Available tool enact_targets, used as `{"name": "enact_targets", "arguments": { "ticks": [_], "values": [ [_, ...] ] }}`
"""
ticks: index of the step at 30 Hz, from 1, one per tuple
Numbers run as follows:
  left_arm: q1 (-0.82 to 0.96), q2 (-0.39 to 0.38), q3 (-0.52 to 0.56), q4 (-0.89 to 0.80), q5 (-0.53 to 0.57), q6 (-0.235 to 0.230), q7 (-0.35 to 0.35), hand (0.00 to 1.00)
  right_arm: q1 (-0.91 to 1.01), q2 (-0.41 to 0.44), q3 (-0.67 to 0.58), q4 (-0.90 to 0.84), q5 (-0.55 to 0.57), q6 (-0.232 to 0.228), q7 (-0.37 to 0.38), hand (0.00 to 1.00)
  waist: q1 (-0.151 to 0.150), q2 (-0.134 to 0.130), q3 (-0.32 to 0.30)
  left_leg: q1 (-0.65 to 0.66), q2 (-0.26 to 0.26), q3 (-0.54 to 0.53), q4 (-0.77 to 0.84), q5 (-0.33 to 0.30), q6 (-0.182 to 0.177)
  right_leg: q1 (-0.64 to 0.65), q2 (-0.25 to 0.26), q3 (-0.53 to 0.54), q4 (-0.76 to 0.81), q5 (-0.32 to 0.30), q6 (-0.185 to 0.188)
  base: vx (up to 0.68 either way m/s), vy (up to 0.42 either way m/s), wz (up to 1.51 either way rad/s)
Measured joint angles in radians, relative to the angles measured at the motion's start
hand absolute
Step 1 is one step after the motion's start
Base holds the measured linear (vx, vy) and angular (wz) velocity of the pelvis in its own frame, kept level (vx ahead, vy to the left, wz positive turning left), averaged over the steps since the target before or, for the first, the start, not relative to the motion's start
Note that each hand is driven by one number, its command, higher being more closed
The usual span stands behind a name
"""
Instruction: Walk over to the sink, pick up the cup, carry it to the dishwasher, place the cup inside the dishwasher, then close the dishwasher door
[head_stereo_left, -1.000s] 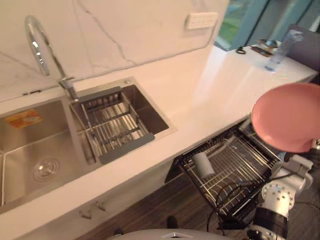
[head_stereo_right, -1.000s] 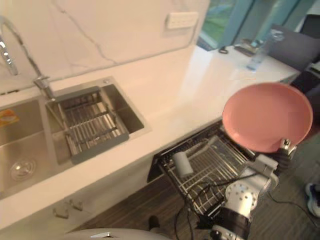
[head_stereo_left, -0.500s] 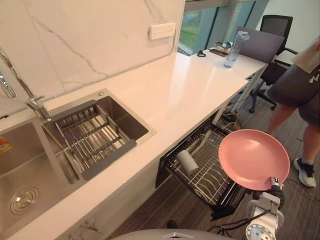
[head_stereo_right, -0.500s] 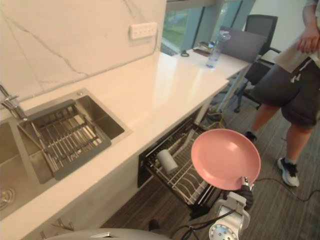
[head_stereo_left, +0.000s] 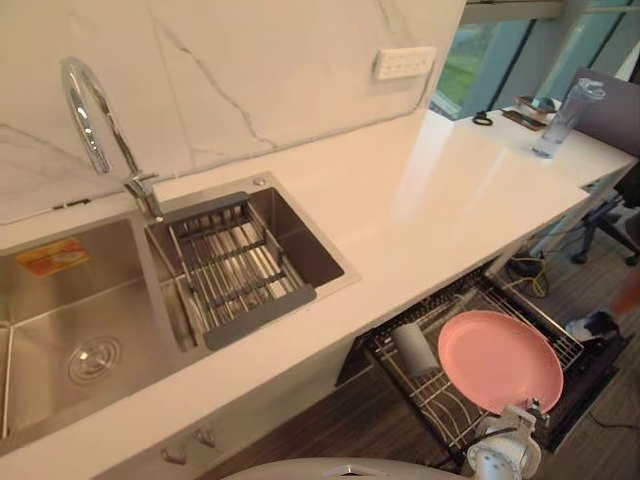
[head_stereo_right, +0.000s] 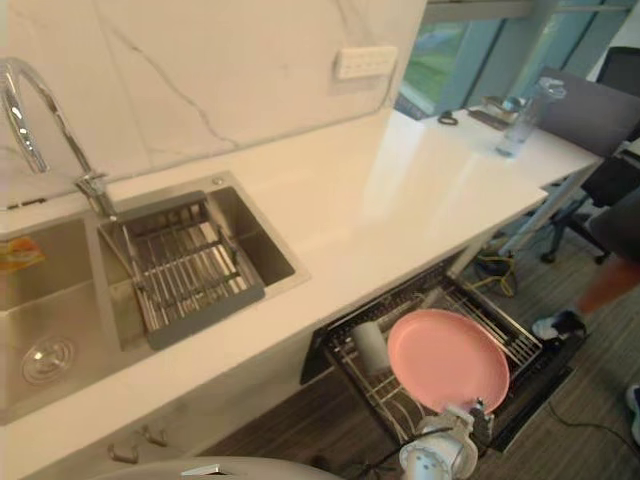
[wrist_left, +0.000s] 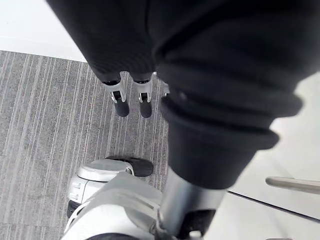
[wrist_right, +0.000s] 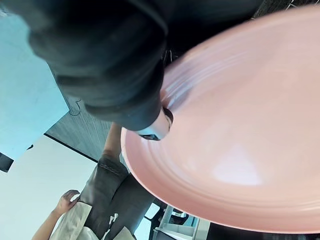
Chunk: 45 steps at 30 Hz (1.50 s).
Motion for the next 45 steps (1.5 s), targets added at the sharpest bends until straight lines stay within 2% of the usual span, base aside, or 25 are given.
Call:
{"name": "enact_targets", "arguments": {
  "ticks": [2,6,9,15,21,24,25,30,32,33,38,40,43,45],
  "values": [
    [-0.017,0.001,-0.005,0.006,0.000,0.001,-0.004,0.00,-0.058,-0.019,-0.064,0.052,-0.020,-0.008,-0.042,1.00,0.001,0.005,0.020,-0.016,-0.006,-0.021,0.000,0.003,0.004,0.000,-0.008,-0.018,0.000,0.000,0.001,0.03,0.020,0.26],
    [-0.050,0.001,-0.025,0.007,-0.003,0.002,-0.017,0.00,-0.127,-0.076,-0.110,0.087,-0.062,-0.011,-0.102,1.00,0.011,0.021,0.077,-0.030,-0.014,-0.038,0.000,0.006,0.009,-0.004,-0.013,-0.034,0.000,0.001,0.003,-0.01,0.008,0.16],
    [-0.069,0.004,-0.045,0.007,-0.021,0.001,-0.023,0.00,-0.171,-0.100,-0.143,0.096,-0.079,-0.011,-0.126,1.00,0.014,0.031,0.107,-0.044,-0.015,-0.038,0.001,0.007,0.011,-0.018,-0.015,-0.034,0.006,-0.003,0.003,0.00,0.000,0.00],
    [-0.110,0.003,-0.084,0.007,-0.042,-0.001,-0.031,0.00,-0.240,-0.139,-0.197,0.124,-0.118,-0.011,-0.157,1.00,0.019,0.073,0.173,-0.070,-0.017,-0.045,0.001,0.012,0.015,-0.059,-0.027,-0.037,0.048,-0.021,0.015,0.01,0.016,0.06],
    [-0.155,-0.001,-0.130,0.008,-0.068,0.002,-0.040,0.00,-0.333,-0.238,-0.198,0.142,-0.170,-0.011,-0.208,1.00,0.016,0.138,0.261,-0.110,-0.034,-0.042,0.002,0.015,0.024,-0.152,-0.050,-0.012,0.155,-0.070,0.029,0.00,0.005,0.01],
    [-0.178,-0.001,-0.140,0.008,-0.081,0.001,-0.059,0.00,-0.372,-0.290,-0.198,0.163,-0.191,-0.010,-0.232,1.00,0.008,0.158,0.310,-0.140,-0.041,-0.047,0.059,0.008,0.036,-0.188,-0.074,-0.003,0.219,-0.103,0.033,-0.01,-0.004,0.03],
    [-0.179,-0.002,-0.144,0.007,-0.082,0.001,-0.064,0.00,-0.380,-0.298,-0.198,0.164,-0.193,-0.010,-0.233,1.00,0.007,0.163,0.313,-0.146,-0.044,-0.048,0.065,0.008,0.036,-0.198,-0.080,-0.001,0.233,-0.110,0.034,0.00,0.000,0.00],
    [-0.185,-0.029,-0.169,0.004,-0.119,-0.008,-0.107,0.00,-0.422,-0.400,-0.199,0.201,-0.195,-0.007,-0.240,1.00,-0.008,0.230,0.348,-0.171,-0.065,-0.052,0.079,0.013,0.041,-0.273,-0.104,0.041,0.320,-0.147,0.040,-0.01,-0.016,-0.08],
    [-0.185,-0.034,-0.180,0.002,-0.119,-0.013,-0.124,0.00,-0.423,-0.402,-0.200,0.202,-0.196,-0.006,-0.264,1.00,-0.016,0.239,0.357,-0.174,-0.075,-0.055,0.079,0.032,0.037,-0.286,-0.116,0.049,0.334,-0.150,0.040,-0.02,-0.031,-0.02],
    [-0.185,-0.034,-0.194,0.001,-0.119,-0.016,-0.127,0.00,-0.422,-0.402,-0.206,0.209,-0.197,-0.002,-0.286,0.00,-0.024,0.241,0.361,-0.178,-0.085,-0.056,0.080,0.051,0.032,-0.288,-0.125,0.048,0.336,-0.151,0.040,-0.03,-0.037,0.08],
    [-0.182,-0.038,-0.216,0.002,-0.119,-0.018,-0.152,0.00,-0.423,-0.403,-0.207,0.244,-0.237,0.042,-0.332,0.00,-0.034,0.269,0.364,-0.183,-0.091,-0.057,0.098,0.070,0.026,-0.287,-0.136,0.053,0.333,-0.151,0.040,-0.03,-0.032,0.01],
    [-0.181,-0.038,-0.218,0.007,-0.118,-0.018,-0.156,0.00,-0.423,-0.404,-0.207,0.270,-0.271,0.083,-0.344,0.00,-0.037,0.281,0.364,-0.182,-0.091,-0.058,0.098,0.070,0.026,-0.281,-0.136,0.053,0.326,-0.149,0.041,0.00,0.000,0.00],
    [-0.180,-0.036,-0.218,0.007,-0.116,-0.018,-0.159,0.00,-0.422,-0.401,-0.206,0.306,-0.307,0.132,-0.325,0.00,-0.040,0.288,0.360,-0.182,-0.092,-0.058,0.098,0.070,0.026,-0.277,-0.135,0.054,0.315,-0.138,0.041,0.00,0.000,0.00],
    [-0.180,-0.036,-0.218,0.007,-0.114,-0.017,-0.159,0.00,-0.419,-0.399,-0.204,0.325,-0.314,0.140,-0.293,0.00,-0.040,0.288,0.360,-0.182,-0.093,-0.058,0.098,0.070,0.026,-0.272,-0.134,0.054,0.303,-0.129,0.042,0.00,0.000,0.00]
  ]
}}
